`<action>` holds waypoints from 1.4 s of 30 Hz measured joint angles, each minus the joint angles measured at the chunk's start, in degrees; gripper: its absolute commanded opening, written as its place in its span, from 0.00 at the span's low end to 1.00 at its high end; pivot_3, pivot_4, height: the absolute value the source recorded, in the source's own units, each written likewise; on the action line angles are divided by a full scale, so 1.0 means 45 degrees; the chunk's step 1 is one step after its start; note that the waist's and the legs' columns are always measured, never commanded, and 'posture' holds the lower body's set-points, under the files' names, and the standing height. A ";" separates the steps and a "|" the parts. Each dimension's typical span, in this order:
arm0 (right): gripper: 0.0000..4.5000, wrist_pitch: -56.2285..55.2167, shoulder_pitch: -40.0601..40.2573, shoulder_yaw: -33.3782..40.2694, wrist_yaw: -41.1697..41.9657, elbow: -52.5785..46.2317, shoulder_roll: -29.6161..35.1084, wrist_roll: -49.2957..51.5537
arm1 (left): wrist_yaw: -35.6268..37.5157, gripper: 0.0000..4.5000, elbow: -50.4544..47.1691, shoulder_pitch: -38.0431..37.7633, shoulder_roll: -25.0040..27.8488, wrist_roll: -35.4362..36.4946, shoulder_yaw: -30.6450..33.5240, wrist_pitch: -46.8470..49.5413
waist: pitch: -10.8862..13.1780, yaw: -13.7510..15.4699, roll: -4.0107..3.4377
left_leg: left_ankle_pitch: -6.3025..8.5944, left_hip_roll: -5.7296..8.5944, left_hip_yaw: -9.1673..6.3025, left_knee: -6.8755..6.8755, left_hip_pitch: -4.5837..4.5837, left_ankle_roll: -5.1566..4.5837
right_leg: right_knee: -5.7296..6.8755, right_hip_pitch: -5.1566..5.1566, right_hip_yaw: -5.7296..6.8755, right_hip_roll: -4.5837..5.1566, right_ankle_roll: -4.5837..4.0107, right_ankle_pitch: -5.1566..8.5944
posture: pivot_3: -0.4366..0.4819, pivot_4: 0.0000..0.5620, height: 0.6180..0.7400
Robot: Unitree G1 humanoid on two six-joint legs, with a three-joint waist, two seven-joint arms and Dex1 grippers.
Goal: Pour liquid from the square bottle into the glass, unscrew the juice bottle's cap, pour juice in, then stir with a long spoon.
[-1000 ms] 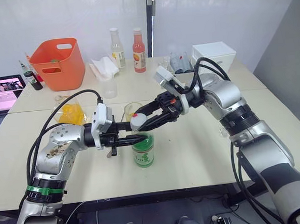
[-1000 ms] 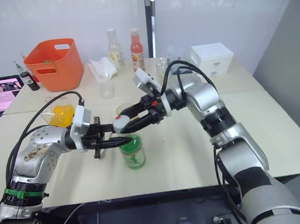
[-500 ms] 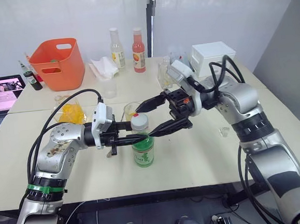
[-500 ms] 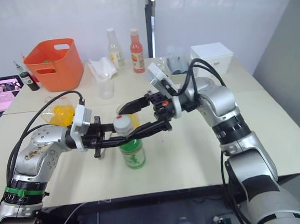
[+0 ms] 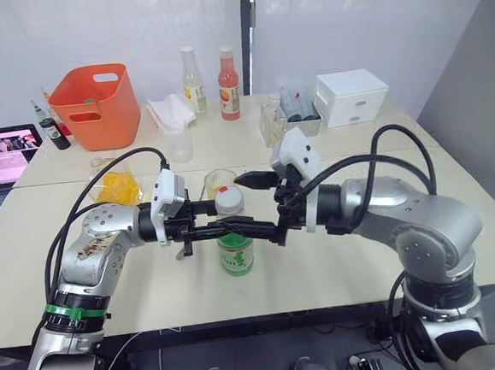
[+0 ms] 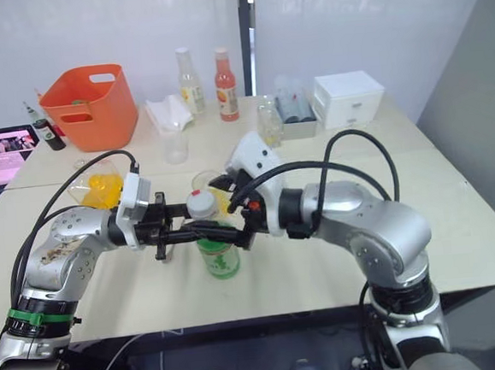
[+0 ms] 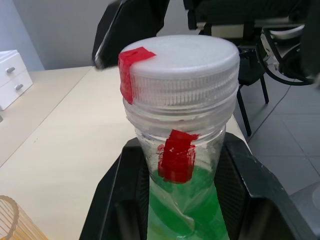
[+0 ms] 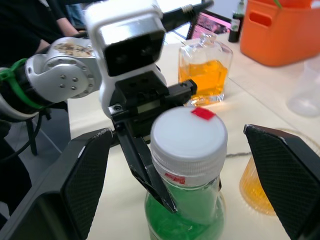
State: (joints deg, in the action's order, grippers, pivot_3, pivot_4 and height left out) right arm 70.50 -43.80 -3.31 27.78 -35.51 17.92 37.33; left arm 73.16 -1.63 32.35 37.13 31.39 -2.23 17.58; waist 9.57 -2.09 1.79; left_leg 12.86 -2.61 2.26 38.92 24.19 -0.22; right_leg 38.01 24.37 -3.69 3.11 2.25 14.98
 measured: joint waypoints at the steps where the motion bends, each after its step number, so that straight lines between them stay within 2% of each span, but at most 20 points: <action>1: 0.99 0.0152 0.0006 0.0025 -0.0310 -0.0039 -0.0197 -0.0002 | 0.0004 0.31 0.0005 0.0002 0.0000 0.0000 0.0000 0.0000 | 0.0000 0.0000 0.0000 | 0.0000 -0.0001 -0.0001 0.0000 -0.0002 0.0000 | 0.0000 -0.0001 0.0000 -0.0002 0.0000 0.0000 | 0.48 0.27 0.79; 5: 0.99 0.0592 0.0014 0.0074 -0.1495 -0.0251 -0.0630 -0.0019 | 0.0019 0.31 0.0027 0.0013 0.0000 0.0001 -0.0002 -0.0009 | 0.0000 -0.0010 0.0000 | 0.0000 -0.0001 -0.0001 0.0000 0.0001 0.0000 | -0.0005 -0.0001 0.0001 -0.0002 0.0000 0.0000 | 0.48 0.27 0.79; 10: 0.99 0.0634 0.0016 0.0150 -0.2015 -0.0253 -0.0702 0.0022 | 0.0054 0.31 0.0106 0.0067 0.0000 0.0000 -0.0014 -0.0009 | 0.0000 -0.0034 0.0000 | 0.0000 -0.0002 -0.0001 -0.0001 0.0000 0.0000 | -0.0006 -0.0001 0.0001 -0.0005 0.0001 0.0001 | 0.48 0.27 0.79; 13: 0.82 0.0640 0.0017 0.0139 -0.2077 -0.0260 -0.0715 0.0199 | 0.0076 0.31 0.0165 0.0106 -0.0001 0.0000 -0.0025 -0.0009 | 0.0000 -0.0041 0.0000 | 0.0000 -0.0002 -0.0002 -0.0002 0.0001 0.0000 | -0.0007 -0.0001 0.0001 -0.0005 0.0001 0.0001 | 0.48 0.27 0.79; 19: 0.39 0.0649 0.0018 -0.0012 -0.2069 -0.0399 -0.0711 0.0555 | 0.0116 0.31 0.0265 0.0178 -0.0003 0.0000 -0.0060 -0.0009 | 0.0000 -0.0047 0.0000 | 0.0000 -0.0002 -0.0002 -0.0002 0.0000 0.0000 | -0.0007 -0.0002 0.0001 -0.0005 0.0002 0.0001 | 0.48 0.27 0.79; 26: 0.38 0.0175 0.0091 -0.0135 -0.1787 -0.0197 -0.0526 0.0536 | 0.0115 0.31 0.0263 0.0174 0.0000 0.0000 -0.0056 -0.0008 | 0.0000 -0.0047 0.0000 | 0.0000 -0.0002 -0.0002 0.0000 0.0000 -0.0001 | -0.0008 -0.0003 0.0001 -0.0005 0.0002 0.0001 | 0.48 0.27 0.79; 30: 0.38 -0.1646 0.0229 -0.0563 0.0211 0.0782 0.0475 0.0488 | 0.0119 0.31 0.0217 0.0169 -0.0001 -0.0003 -0.0100 -0.0011 | 0.0000 -0.0053 0.0000 | 0.0000 0.0000 0.0001 -0.0001 -0.0006 -0.0001 | -0.0015 -0.0012 0.0001 -0.0006 0.0003 0.0002 | 0.48 0.27 0.79; 33: 0.38 -0.3826 -0.0081 -0.0990 0.3557 0.2781 0.1645 0.0373 | 0.0200 0.31 0.0025 0.0169 0.0001 -0.0032 -0.0249 -0.0063 | 0.0000 -0.0052 0.0000 | 0.0000 0.0001 0.0005 -0.0001 -0.0019 -0.0001 | -0.0026 -0.0033 0.0001 -0.0008 0.0004 0.0002 | 0.48 0.27 0.79; 36: 0.38 -0.5566 -0.1694 -0.1861 0.7292 0.6068 0.2203 -0.0065 | 0.0267 0.31 0.0021 0.0220 0.0033 -0.0091 -0.0293 -0.0117 | 0.0000 -0.0112 0.0000 | 0.0000 -0.0008 0.0013 -0.0006 -0.0039 -0.0002 | -0.0024 -0.0041 -0.0003 -0.0020 0.0003 0.0002 | 0.48 0.27 0.79; 42: 0.38 -0.7940 -0.5241 -0.3738 1.2723 1.1799 0.1844 -0.1600 | 0.0284 0.31 -0.0054 0.0164 0.0082 -0.0046 -0.0210 -0.0102 | 0.0001 -0.0075 -0.0001 | 0.0001 -0.0030 0.0010 -0.0016 -0.0022 -0.0002 | -0.0021 -0.0015 -0.0004 -0.0042 -0.0006 0.0005 | 0.48 0.27 0.79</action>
State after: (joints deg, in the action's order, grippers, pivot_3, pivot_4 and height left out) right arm 34.78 -67.38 -20.13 85.04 17.59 26.22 30.13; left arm 74.44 -1.87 33.09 37.50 31.18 -3.17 17.12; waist 9.57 -2.43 1.78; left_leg 12.87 -2.75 2.31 38.85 24.09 -0.23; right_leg 37.92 24.30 -3.71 2.92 2.22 15.00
